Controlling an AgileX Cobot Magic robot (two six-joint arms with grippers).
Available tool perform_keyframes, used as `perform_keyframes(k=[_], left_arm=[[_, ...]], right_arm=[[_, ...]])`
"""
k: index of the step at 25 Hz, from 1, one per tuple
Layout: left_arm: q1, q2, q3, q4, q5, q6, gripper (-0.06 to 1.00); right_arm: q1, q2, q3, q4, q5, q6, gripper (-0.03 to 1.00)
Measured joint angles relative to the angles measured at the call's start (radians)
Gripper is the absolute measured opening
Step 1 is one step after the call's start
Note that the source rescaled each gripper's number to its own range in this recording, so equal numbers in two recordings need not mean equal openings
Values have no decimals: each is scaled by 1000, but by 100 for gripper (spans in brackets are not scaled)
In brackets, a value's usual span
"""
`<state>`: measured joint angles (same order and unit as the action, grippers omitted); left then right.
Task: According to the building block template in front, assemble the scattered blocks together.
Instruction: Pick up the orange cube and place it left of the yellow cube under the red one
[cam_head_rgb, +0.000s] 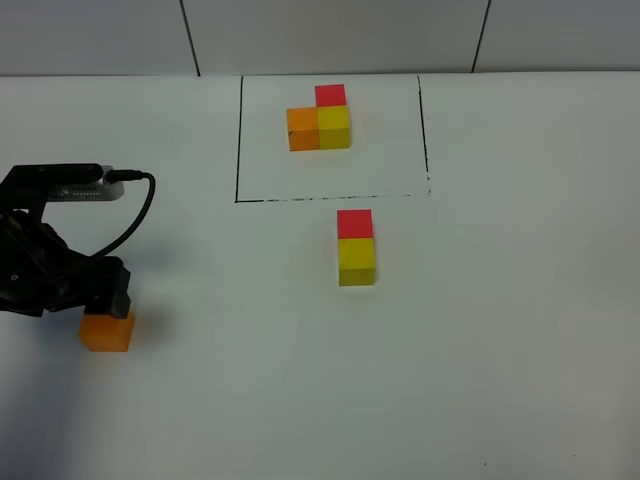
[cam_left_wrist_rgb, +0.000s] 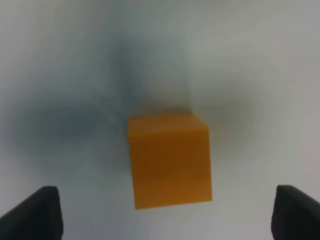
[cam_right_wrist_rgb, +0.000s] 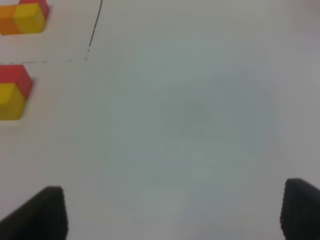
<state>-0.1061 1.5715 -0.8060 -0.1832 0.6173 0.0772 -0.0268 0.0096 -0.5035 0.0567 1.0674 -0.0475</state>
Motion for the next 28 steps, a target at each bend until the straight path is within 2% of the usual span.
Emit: perform_keyframes(k=[14, 18, 20, 22, 24, 27, 28], left_arm=[[0, 159, -1, 1, -17, -20, 86], [0, 195, -1, 1, -27, -22, 80], [0, 204, -1, 1, -30, -23, 71], [0, 210, -1, 1, -29, -24, 57], [0, 211, -1, 1, -29, -25, 40], [0, 211, -1, 0, -30, -25, 7], [0, 211, -1, 0, -30, -25, 0]], right_arm=[[0, 0, 0, 0, 0, 0, 73], [0, 0, 0, 0, 0, 0, 73], [0, 0, 0, 0, 0, 0, 73], [0, 0, 0, 0, 0, 0, 73], [0, 0, 0, 0, 0, 0, 73], [0, 0, 0, 0, 0, 0, 73], [0, 0, 0, 0, 0, 0, 73]])
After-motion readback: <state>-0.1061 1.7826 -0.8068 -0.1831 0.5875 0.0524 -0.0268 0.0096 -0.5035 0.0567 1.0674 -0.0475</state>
